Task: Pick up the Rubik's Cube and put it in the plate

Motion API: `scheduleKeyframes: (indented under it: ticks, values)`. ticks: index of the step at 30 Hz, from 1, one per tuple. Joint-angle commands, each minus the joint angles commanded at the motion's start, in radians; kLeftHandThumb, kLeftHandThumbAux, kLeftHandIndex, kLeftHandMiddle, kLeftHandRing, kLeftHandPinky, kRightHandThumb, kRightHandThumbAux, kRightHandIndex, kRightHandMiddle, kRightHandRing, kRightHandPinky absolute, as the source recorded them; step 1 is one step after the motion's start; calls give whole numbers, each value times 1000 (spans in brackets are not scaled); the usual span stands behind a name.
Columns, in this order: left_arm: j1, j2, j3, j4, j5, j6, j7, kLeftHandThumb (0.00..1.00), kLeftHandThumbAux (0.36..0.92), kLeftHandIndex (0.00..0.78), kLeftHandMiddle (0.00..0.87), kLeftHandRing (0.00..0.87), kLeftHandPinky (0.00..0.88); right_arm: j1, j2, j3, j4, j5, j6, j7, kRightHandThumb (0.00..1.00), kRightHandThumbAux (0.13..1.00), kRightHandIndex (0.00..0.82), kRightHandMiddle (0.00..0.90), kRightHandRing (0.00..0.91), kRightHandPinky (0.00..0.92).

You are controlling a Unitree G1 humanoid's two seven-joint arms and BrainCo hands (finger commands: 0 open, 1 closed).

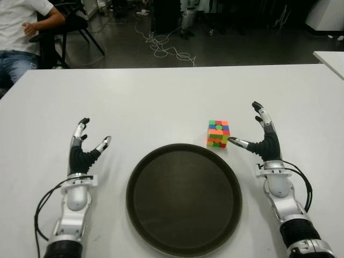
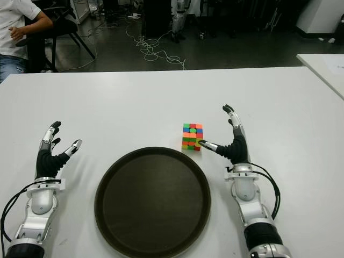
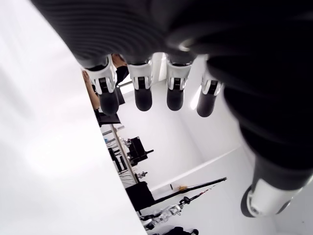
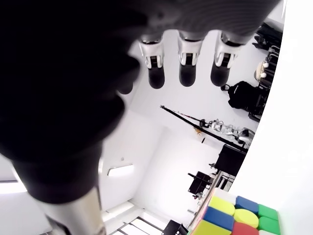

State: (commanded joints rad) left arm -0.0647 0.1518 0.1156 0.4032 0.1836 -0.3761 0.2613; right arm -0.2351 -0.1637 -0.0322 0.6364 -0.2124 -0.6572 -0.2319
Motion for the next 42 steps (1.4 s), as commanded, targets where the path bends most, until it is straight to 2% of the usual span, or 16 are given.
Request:
scheduleKeyframes:
  ticks: [8,18,24,28,32,37,42]
  values:
    - [4,-5,0,-38,1,16,2,0,661,0,0,0,0,-26,-23,1,10,-29,-5,-16,0,867,0,0,0,0]
    - [-9,-8,6,-31,5,10,21,0,688,0,0,0,0,-62,-43,6,31,-62,-20,-45,0,855,7,3,0,0]
    - [-23,14,12,-2,22,11,38,0,659,0,0,0,0,-104,-66,17,65,-58,-18,-13,0,833,1,0,0,2]
    - [-32,21,15,17,33,11,50,0,628,0,0,0,0,-113,-83,28,66,-61,4,18,0,804,1,0,0,9]
    - [-86,44,34,126,24,-14,72,0,600,0,0,0,18,-134,-106,50,58,-82,68,54,0,757,10,6,0,17]
    - [-152,56,54,236,2,-46,87,0,611,0,0,0,72,-148,-120,66,50,-105,113,62,0,663,25,28,15,36]
    - [-182,61,63,303,-9,-75,100,0,618,0,0,14,96,-158,-133,83,43,-115,147,81,0,626,28,35,21,40]
